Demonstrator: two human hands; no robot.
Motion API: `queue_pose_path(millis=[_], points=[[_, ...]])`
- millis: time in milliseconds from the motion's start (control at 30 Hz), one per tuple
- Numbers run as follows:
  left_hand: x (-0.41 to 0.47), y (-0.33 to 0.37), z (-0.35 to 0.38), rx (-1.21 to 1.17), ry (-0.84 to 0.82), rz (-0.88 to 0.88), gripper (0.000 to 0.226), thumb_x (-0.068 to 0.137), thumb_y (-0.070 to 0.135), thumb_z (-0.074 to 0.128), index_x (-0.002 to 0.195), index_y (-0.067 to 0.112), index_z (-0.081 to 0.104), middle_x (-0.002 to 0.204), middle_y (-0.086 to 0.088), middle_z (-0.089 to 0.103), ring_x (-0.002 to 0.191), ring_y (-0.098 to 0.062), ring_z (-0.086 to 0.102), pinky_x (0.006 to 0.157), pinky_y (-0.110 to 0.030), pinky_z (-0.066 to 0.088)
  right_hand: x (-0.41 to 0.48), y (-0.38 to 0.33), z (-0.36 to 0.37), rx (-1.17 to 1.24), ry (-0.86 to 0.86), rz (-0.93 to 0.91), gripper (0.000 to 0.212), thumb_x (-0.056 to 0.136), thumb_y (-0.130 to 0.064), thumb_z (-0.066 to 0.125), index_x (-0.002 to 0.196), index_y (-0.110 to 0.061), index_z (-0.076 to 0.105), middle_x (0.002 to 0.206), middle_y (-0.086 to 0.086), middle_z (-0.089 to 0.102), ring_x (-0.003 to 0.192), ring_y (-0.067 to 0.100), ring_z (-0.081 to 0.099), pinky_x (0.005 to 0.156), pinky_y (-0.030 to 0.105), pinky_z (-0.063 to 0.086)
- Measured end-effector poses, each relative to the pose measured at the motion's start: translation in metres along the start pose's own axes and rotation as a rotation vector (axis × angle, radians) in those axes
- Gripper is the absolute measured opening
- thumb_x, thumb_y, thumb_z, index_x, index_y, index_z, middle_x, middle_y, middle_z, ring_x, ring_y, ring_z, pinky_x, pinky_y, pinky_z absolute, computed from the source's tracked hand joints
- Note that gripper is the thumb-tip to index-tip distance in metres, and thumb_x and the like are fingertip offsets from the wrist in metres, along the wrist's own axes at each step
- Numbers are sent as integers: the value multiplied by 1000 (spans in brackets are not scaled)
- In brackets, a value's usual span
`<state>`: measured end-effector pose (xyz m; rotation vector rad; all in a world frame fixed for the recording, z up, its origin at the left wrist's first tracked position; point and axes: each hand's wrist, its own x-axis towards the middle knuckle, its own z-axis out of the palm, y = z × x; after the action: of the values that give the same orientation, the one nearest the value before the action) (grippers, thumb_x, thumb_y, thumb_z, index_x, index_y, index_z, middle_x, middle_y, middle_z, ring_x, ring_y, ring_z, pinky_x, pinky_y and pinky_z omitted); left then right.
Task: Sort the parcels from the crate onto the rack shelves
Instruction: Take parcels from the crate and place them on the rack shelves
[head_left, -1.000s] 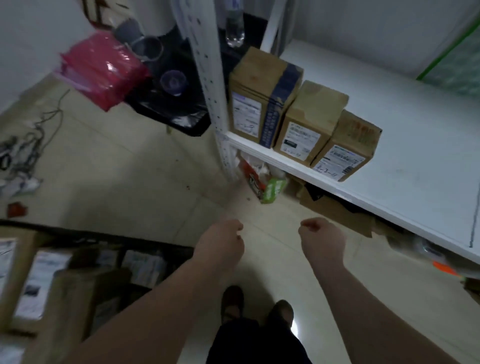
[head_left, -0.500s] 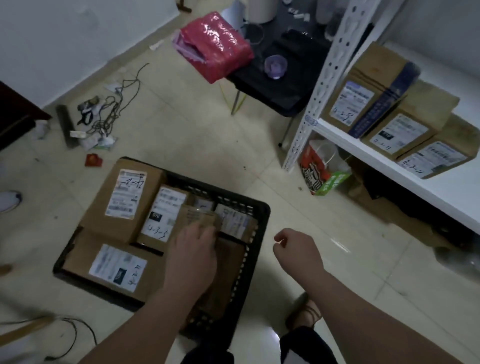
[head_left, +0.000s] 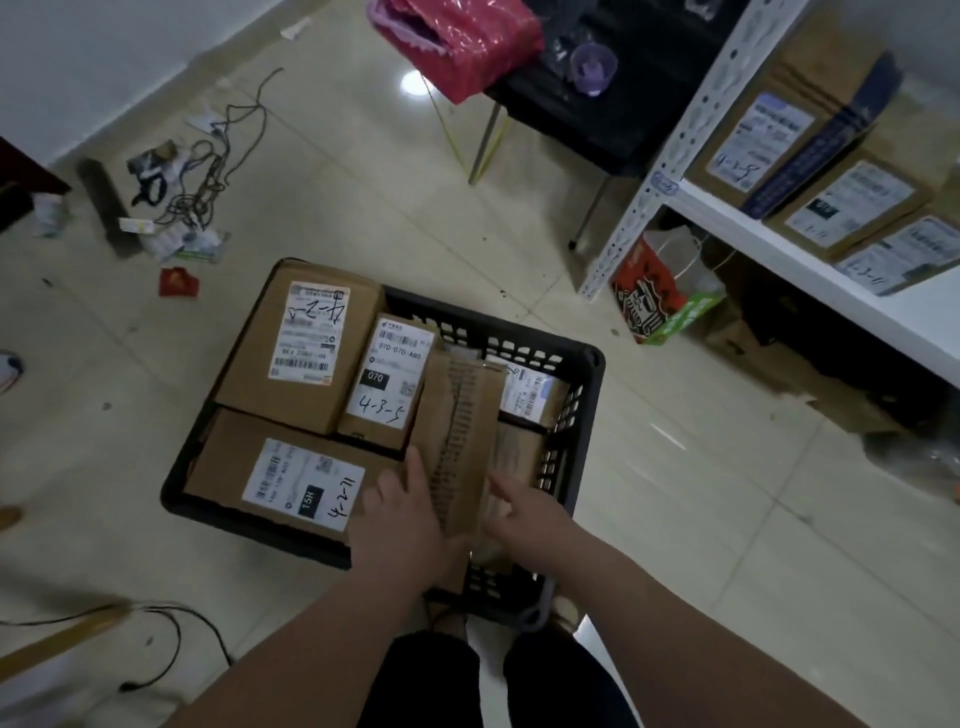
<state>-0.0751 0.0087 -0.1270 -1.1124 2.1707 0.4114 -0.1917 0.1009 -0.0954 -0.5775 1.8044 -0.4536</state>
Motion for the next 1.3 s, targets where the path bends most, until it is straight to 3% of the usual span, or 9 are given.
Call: queue_pose_path(millis=[133, 300, 467, 633, 767, 900, 1033, 1167, 1300], points=[[-3, 7, 14, -119, -10, -36, 125, 73, 69, 61, 144, 20, -30, 139, -14, 20, 124, -31, 34, 94, -41, 42, 0, 14, 4, 10, -108, -5, 66, 97, -23, 54, 154, -24, 20, 156, 1, 32, 139, 20, 36, 89, 11, 27], [-12, 13, 20, -127, 3, 7, 121, 72, 64, 63, 140, 36, -33, 140, -17, 14, 123, -34, 32, 93, -44, 44, -6, 36, 8, 152, -55, 8, 73, 88, -21, 65, 151, -34, 29, 150, -1, 43, 136, 18, 42, 108, 26, 37], [-10, 21, 20, -78, -20, -22, 126, 70, 60, 67, 139, 37, -36, 140, -19, 13, 123, -37, 34, 93, -47, 46, -15, 52, -6, 158, 23, 65, 77, 83, -37, 69, 151, -30, 32, 148, -4, 46, 133, 14, 46, 109, 31, 39], [-11, 22, 27, -44, 23, -69, 122, 71, 62, 62, 137, 37, -38, 151, -19, -3, 130, -40, 25, 96, -53, 43, -34, 58, -15, 117, 28, 113, 70, 88, -31, 67, 149, -24, 34, 142, 3, 49, 123, 18, 50, 97, 26, 43], [-8, 14, 19, -153, 32, -80, 125, 69, 60, 67, 138, 38, -36, 145, -23, 11, 126, -41, 31, 97, -51, 41, -45, 61, -12, 110, 21, 127, 73, 91, -29, 63, 153, -23, 26, 145, 5, 46, 128, 22, 47, 91, 22, 40], [-5, -3, -4, -571, -48, -32, 123, 61, 54, 72, 141, 49, -22, 141, -18, 23, 125, -41, 35, 100, -54, 41, -56, 59, -13, 184, 107, 104, 72, 92, -31, 63, 152, -26, 25, 147, 4, 44, 131, 22, 45, 94, 22, 38], [-37, -13, -55, -1326, -339, 33, 101, 66, 35, 74, 145, 51, 13, 127, 1, 54, 107, -26, 57, 79, -42, 52, -72, 46, -31, 529, 244, 45, 73, 90, -38, 66, 150, -31, 26, 139, -5, 51, 119, 14, 51, 93, 26, 42], [-68, -12, -102, -1467, -434, 267, 84, 58, 31, 66, 138, 41, 41, 120, 1, 66, 106, -25, 63, 74, -39, 53, -93, 12, -60, 860, 188, -117, 70, 85, -41, 68, 142, -45, 27, 128, -14, 59, 107, 6, 61, 74, 22, 50], [-86, 2, -146, -1514, -419, 446, 69, 62, 25, 61, 130, 35, 51, 119, 0, 67, 107, -20, 63, 78, -37, 51, -113, -23, -83, 925, 152, -274, 79, 76, -42, 74, 144, -43, 33, 126, -12, 65, 110, 12, 66, 78, 31, 57]])
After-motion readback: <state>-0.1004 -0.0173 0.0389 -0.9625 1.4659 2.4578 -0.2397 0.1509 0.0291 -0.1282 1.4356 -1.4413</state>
